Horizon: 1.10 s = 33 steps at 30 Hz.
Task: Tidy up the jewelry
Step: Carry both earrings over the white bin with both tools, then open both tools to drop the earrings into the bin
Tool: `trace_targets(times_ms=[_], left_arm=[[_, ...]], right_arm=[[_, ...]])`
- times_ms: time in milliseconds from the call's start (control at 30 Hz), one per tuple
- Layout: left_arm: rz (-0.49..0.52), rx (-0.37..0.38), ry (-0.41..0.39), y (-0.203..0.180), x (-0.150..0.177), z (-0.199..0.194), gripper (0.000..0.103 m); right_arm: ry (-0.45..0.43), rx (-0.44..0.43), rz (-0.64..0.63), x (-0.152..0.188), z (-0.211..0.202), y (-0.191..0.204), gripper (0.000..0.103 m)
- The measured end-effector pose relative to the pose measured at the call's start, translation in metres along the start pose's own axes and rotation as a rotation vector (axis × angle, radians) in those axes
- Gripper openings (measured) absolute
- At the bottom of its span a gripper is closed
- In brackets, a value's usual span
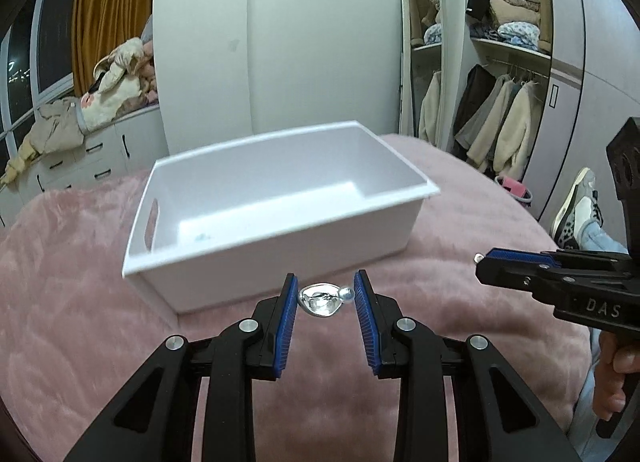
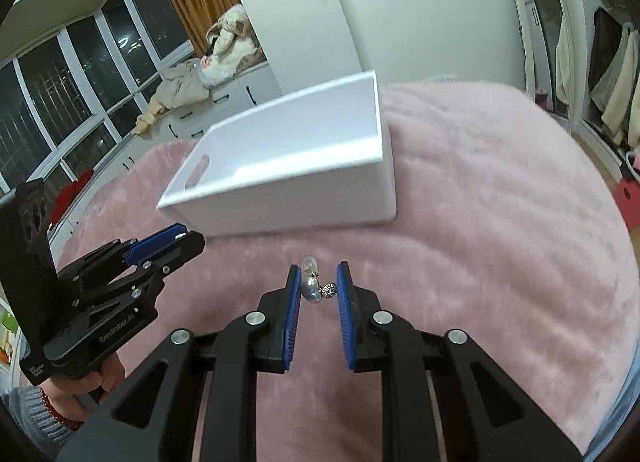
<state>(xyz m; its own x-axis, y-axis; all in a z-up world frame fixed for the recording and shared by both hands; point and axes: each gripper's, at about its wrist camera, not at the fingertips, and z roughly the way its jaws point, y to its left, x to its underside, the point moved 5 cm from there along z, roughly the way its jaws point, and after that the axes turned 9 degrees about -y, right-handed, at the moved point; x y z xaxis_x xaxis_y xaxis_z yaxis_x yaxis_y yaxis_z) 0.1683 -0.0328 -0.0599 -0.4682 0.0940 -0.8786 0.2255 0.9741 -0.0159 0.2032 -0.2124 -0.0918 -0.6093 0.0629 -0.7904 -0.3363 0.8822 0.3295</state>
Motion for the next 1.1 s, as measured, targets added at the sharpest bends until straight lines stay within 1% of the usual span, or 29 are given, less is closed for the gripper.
trace_targets(times_ms=[200,433,567,700,867,1100], left_arm=[[0.012,-0.007,-0.046,0.007,-0.03,-0.001,0.034],[0.002,-0.044,-0.084,0.025,-0.06,0.008,0.034],[-0.027,-0.048,-0.067,0.032,-0.069,0.024,0.034],[-0.028,-0.069,-0.051,0.04,-0.074,0.043,0.034],[-0.061,-0.086,-0.011,0.054,-0.077,0.072,0.034],[-0.108,-0.114,0.076,0.078,-0.071,0.113,0.034]], right_arm=[[-0.05,-0.013,-0.026,-0.035,0.005,0.008,0.019],[-0.088,-0.023,-0.055,-0.069,0.02,0.016,0.019],[-0.09,-0.011,-0.066,-0.084,0.034,0.013,0.019],[-0.083,0.004,-0.065,-0.096,0.055,0.007,0.019],[-0.048,0.014,-0.077,-0.095,0.086,0.004,0.019],[-0.012,-0.005,-0.054,-0.087,0.119,0.004,0.019]])
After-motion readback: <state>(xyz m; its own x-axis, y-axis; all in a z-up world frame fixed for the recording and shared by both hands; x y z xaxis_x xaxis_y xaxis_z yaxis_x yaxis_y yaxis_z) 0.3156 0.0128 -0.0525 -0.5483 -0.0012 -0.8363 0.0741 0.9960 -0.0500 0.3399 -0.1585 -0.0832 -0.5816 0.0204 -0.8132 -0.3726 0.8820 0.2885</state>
